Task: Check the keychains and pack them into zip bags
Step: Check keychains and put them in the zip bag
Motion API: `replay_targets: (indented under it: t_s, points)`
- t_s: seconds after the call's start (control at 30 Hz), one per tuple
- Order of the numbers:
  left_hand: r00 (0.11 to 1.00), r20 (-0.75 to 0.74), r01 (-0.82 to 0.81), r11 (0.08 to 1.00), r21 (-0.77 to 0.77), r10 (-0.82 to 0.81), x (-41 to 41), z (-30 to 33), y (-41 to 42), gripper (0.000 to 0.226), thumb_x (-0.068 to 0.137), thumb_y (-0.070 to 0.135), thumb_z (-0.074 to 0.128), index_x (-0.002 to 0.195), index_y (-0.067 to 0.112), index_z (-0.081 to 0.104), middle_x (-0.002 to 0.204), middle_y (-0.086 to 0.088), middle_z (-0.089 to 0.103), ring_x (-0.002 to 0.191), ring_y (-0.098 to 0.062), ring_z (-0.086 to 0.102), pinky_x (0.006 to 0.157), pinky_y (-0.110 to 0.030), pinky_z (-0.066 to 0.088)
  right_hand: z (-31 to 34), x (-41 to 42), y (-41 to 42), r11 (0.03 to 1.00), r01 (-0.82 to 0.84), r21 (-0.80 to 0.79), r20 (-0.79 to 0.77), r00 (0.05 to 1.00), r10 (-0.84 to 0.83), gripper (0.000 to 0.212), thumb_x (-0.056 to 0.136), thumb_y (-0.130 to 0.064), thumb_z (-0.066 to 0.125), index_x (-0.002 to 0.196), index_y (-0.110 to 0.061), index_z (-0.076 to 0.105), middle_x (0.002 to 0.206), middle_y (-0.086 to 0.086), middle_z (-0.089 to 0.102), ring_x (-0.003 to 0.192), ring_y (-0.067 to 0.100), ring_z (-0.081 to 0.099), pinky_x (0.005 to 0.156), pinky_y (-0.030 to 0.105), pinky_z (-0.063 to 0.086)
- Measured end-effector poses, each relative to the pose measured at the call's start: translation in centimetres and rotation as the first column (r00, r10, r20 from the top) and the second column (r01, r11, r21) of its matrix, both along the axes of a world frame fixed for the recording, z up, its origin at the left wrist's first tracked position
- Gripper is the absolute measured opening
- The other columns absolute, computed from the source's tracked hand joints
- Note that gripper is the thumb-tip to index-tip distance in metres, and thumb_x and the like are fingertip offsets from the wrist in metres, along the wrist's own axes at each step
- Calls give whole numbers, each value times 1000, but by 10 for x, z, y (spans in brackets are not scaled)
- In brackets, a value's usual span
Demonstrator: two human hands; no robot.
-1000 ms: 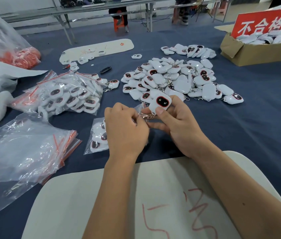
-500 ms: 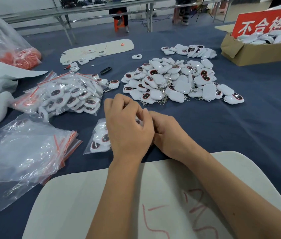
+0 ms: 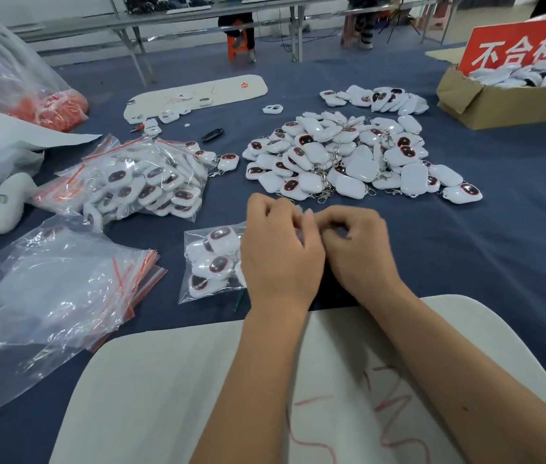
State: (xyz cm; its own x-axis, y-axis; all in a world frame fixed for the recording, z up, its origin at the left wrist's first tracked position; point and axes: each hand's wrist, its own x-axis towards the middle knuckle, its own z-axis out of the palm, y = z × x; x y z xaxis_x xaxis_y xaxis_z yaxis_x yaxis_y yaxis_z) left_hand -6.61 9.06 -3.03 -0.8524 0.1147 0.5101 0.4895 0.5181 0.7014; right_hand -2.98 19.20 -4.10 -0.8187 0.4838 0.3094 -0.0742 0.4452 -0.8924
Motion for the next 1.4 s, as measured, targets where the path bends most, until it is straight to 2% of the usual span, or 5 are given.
replay_targets:
  t_s: [0.2,0.53,0.87,1.03,1.4]
  points:
    - [970,90,243,934,-261,-227,5,-10,8,14,94,15,64,86,5,59,95,-12,53,89,-33,52,77,-41,38,0,-3,30,842,332,425,-72,940,-334,31,87,7,56,106,-9,75,103,5,75,108,32,59,91,25,38]
    - [948,168,302,930,-211,-270,-3,-14,5,12,88,10,65,76,11,61,83,-7,60,80,-23,53,74,-37,41,-11,-17,49,747,-41,663,379,880,-288,60,105,-31,51,161,-28,30,168,5,27,153,29,19,117,53,28]
    - [953,218,230,971,-63,-212,-15,-17,-1,17,89,12,68,73,14,63,76,3,64,73,-17,58,72,-33,48,-7,-3,52,955,126,269,-42,992,-119,23,107,-23,59,95,-11,75,77,-4,69,66,15,58,68,31,46]
    - [913,297,224,952,209,-279,-15,-7,-5,17,99,22,63,84,17,69,77,3,70,74,-20,65,72,-39,56,-3,2,40,975,-62,-215,-22,998,59,21,108,-21,57,107,-21,78,84,-8,76,63,3,65,55,20,53]
    - [832,428,235,922,307,-354,-15,0,-9,16,98,19,68,91,5,72,85,-18,73,82,-38,69,78,-55,59,-3,11,30,930,-245,-274,-22,968,248,36,100,2,63,130,-16,72,107,9,78,81,19,76,75,27,61]
